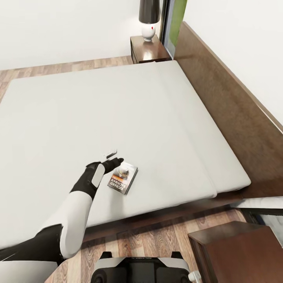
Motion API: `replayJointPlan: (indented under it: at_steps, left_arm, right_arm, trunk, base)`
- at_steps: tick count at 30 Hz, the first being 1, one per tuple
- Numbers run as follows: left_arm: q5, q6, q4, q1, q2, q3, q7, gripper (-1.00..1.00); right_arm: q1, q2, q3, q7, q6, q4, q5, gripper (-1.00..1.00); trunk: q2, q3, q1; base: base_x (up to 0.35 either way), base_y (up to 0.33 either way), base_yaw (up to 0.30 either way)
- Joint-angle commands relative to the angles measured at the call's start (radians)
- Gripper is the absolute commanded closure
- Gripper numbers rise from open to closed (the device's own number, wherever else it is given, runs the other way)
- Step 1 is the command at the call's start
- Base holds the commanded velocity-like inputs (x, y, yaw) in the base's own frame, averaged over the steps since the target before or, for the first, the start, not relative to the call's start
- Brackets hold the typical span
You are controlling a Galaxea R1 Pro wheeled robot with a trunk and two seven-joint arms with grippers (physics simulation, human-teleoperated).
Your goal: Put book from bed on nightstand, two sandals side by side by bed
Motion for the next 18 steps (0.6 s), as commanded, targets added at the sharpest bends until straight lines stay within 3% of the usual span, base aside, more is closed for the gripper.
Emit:
replayJointPlan:
  at_steps: [1,18]
  left_arm:
    - [0.009,-0.005,0.007,0.000,-0.001,0.005,0.001,-1.00]
    - [0.009,-0.036,0.012,0.001,-0.001,0.001,0.001,-1.00]
  right_arm:
    - [0.000,0.000,-0.006,0.004,0.002,0.000,0.004,-1.00]
    - [0.000,0.000,-0.006,0.004,0.003,0.000,0.004,-1.00]
  trunk:
    - [-0.001,-0.002,0.000]
    - [-0.001,-0.028,0.000]
  base:
    - [0.000,0.000,0.000]
    - [0.000,0.000,0.000]
